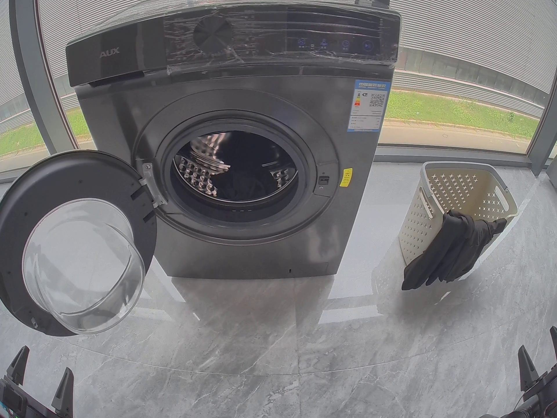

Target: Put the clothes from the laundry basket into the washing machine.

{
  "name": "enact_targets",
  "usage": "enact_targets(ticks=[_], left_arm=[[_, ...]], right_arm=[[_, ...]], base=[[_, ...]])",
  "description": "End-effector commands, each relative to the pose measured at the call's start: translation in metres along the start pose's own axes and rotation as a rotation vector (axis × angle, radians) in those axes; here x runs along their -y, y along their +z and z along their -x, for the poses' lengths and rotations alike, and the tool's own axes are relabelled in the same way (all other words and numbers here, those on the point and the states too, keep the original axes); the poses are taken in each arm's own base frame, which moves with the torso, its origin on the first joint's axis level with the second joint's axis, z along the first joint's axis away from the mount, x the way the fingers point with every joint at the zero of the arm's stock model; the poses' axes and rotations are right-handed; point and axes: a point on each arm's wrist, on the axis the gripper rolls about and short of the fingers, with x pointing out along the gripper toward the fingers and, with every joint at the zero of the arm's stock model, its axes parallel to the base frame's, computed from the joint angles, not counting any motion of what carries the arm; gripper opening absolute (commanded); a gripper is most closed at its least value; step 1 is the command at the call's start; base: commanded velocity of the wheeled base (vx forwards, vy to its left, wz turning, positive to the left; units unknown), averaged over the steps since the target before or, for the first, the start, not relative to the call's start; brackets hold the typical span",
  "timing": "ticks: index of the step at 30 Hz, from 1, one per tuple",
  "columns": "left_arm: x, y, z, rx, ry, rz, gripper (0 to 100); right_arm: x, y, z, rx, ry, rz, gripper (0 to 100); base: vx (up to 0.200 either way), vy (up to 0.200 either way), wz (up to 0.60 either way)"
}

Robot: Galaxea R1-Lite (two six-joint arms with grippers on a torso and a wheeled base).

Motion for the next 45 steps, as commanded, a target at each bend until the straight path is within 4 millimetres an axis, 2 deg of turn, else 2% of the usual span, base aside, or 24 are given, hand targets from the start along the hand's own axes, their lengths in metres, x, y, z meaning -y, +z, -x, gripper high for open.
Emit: enact_targets(ticks=[1, 45], left_arm=[[0.0000, -0.0051, -0.0005, -0.007, -0.001, -0.001, 100], [-0.0001, -0.0050, -0.0005, -0.005, 0.002, 0.020, 100]], right_arm=[[0.0003, -0.0044, -0.0003, 0.003, -0.016, -0.006, 100], [0.0002, -0.0040, -0.0003, 0.007, -0.004, 0.003, 100]], base=[[0.000, -0.200, 0.00], [0.000, -0.200, 0.00]])
